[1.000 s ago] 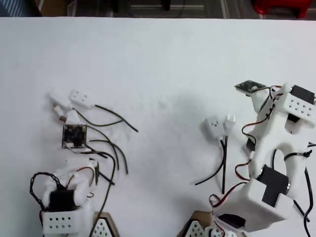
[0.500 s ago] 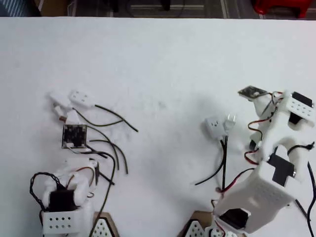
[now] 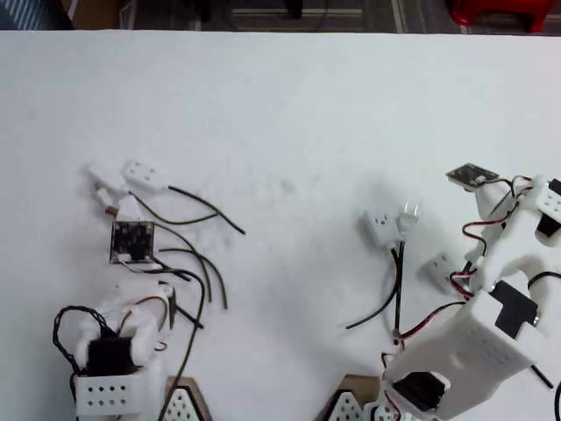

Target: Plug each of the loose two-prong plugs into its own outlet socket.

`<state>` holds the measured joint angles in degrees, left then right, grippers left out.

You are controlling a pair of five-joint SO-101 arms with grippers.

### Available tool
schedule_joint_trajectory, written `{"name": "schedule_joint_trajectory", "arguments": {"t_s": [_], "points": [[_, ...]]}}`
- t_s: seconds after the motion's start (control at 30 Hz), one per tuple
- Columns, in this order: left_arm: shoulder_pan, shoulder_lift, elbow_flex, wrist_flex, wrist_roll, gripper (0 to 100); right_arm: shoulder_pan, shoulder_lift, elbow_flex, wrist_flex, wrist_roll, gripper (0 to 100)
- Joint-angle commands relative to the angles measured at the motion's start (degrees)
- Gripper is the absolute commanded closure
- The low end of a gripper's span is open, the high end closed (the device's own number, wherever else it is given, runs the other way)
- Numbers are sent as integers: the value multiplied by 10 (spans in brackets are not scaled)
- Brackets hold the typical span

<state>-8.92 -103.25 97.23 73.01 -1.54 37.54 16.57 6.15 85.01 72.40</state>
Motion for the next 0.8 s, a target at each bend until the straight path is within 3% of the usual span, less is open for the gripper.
{"name": "schedule_joint_trajectory", "arguments": {"t_s": [0.0,0.1,0.17,0.77], "points": [[4,-2,-2,1,3,932,2,-4,-14,0,2,796],[4,-2,-2,1,3,932,1,-7,-14,1,3,673],[4,-2,-2,1,3,932,0,-8,-16,1,4,644],[4,-2,-2,1,3,932,-92,-3,56,-20,0,644]]}}
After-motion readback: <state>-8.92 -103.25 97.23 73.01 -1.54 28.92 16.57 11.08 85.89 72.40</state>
